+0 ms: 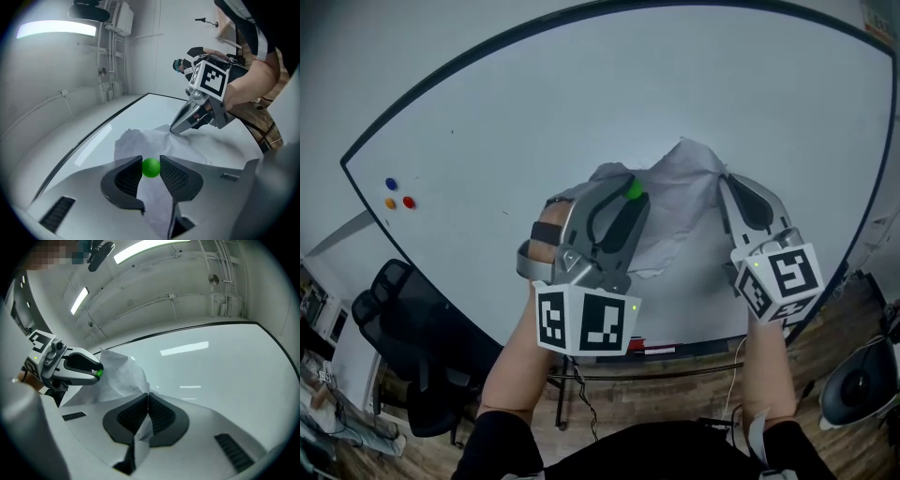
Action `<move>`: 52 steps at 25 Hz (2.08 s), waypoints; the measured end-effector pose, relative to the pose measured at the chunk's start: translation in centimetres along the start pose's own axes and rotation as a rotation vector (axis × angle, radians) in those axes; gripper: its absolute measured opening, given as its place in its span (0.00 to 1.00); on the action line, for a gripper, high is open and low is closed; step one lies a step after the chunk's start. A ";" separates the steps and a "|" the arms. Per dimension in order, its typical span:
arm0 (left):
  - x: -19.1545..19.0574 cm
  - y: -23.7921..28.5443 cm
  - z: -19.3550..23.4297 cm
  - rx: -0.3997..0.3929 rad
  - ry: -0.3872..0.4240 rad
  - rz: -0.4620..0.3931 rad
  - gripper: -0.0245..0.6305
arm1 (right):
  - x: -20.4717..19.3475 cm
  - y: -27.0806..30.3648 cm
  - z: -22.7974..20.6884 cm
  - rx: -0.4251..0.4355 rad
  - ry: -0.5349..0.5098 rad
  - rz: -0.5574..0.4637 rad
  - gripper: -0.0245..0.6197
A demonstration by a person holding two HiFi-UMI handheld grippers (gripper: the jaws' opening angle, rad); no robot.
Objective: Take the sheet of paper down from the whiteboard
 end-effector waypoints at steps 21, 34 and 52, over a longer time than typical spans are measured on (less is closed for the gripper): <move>-5.1 -3.4 0.1 0.032 -0.068 0.128 0.24 | -1.3 -8.0 0.6 0.012 -0.069 0.093 0.07; -5.6 0.5 1.6 0.023 -0.026 0.168 0.24 | -3.7 -9.6 4.2 0.109 -0.075 0.151 0.07; -6.0 -4.4 1.1 0.125 -0.147 -0.030 0.27 | -8.7 -8.0 8.6 0.254 0.002 0.275 0.07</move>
Point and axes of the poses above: the fingertips, and each gripper's own axes: y forward along the fingers, z to its left, x out of its top, the point moved 7 cm from there along -y, backward along the fingers, and after that the axes turned 3 degrees about y, right-handed, at the moved point
